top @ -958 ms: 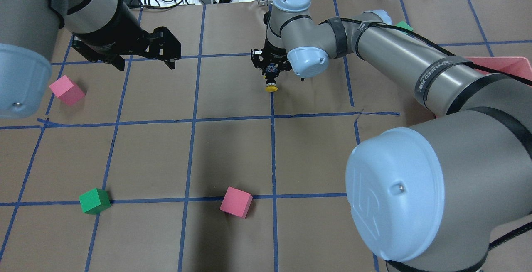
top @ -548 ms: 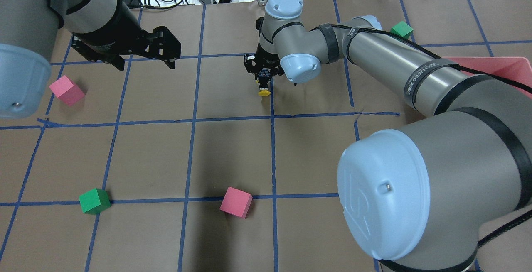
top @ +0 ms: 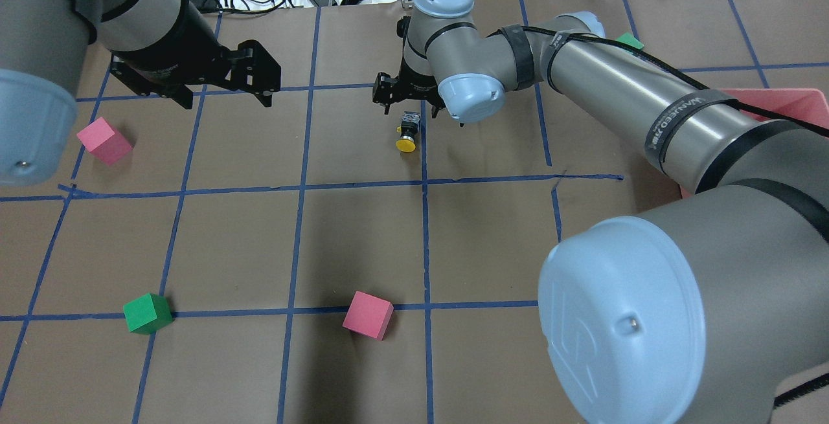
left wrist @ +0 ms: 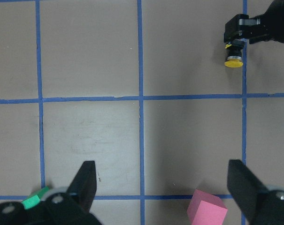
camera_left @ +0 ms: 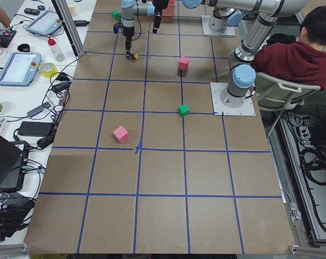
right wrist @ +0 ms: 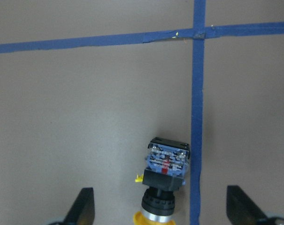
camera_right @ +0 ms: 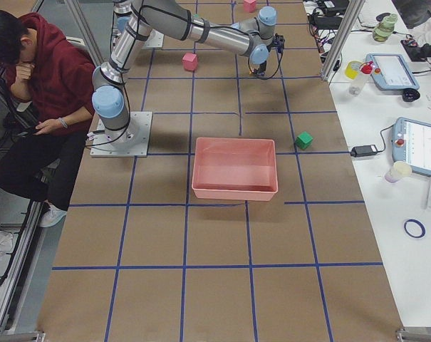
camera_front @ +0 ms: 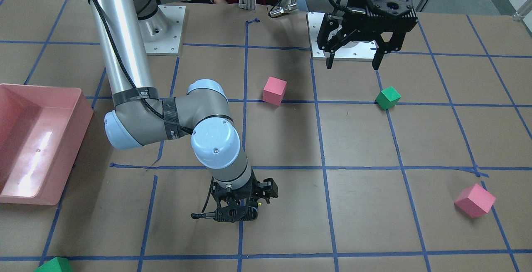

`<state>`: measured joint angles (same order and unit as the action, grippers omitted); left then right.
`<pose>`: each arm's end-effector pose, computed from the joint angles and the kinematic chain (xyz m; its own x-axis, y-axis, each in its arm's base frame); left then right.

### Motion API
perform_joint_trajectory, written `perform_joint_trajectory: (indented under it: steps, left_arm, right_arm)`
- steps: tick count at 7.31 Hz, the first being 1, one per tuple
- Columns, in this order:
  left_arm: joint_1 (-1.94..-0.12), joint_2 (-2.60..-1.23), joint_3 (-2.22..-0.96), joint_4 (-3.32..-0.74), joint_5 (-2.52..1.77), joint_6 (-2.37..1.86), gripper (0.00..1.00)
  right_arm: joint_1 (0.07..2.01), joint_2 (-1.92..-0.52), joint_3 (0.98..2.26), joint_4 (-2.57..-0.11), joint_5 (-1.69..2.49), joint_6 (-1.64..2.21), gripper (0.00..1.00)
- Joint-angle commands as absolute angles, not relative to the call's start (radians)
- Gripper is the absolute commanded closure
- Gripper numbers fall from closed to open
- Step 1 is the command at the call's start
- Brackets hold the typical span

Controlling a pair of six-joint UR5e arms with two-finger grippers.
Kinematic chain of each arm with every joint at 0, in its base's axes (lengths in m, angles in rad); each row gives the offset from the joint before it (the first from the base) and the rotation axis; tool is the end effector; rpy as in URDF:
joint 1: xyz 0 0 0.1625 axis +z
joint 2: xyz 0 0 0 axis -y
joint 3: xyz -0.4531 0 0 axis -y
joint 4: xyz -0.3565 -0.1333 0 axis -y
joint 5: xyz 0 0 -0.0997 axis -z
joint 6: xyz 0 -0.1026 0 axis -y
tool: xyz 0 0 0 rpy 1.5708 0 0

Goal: Align button upright
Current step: 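Open the right gripper and withdraw it toward the bin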

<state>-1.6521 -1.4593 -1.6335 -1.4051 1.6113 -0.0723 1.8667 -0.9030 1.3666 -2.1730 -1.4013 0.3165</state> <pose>-0.1632 -0.4130 0.5512 -0.9997 0.0020 -0.0241 0.0072 0.9766 -0.2152 0.3517 -0.6373 0.2725 -0.9794 0.0005 -0.2018 0.0169 0.9967 -0.0793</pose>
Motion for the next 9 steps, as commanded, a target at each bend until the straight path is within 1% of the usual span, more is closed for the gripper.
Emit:
perform_joint_trajectory:
  steps: [1,3,5,6,7,9]
  left_arm:
    - [-1.652,-1.459,-1.635,-1.405,1.612,-0.072,0.00]
    - [-1.652,-1.459,-1.635,-1.405,1.612,-0.072,0.00]
    - [-1.652,-1.459,-1.635,-1.405,1.612,-0.072,0.00]
    - [-1.652,-1.460,-1.635,-1.405,1.612,-0.071,0.00]
    - [-1.652,-1.463,-1.635,-1.405,1.611,-0.074,0.00]
    - [-1.652,-1.460,-1.635,-1.405,1.611,-0.072,0.00]
  right_arm:
    - [1.853,-0.980,1.428,-2.120,-1.524,0.266,0.00]
    - [1.775,-1.087,1.498,-2.115,-1.545,0.268,0.00]
    - [1.686,-1.217,1.599,-2.115,-1.542,0.259,0.00]
    - [1.659,-1.250,1.624,-2.103,-1.543,0.261,0.00]
    - [1.631,-1.314,1.621,-1.971,-1.571,0.256,0.00]
    - [1.609,-1.390,1.623,-1.815,-1.594,0.258,0.00]
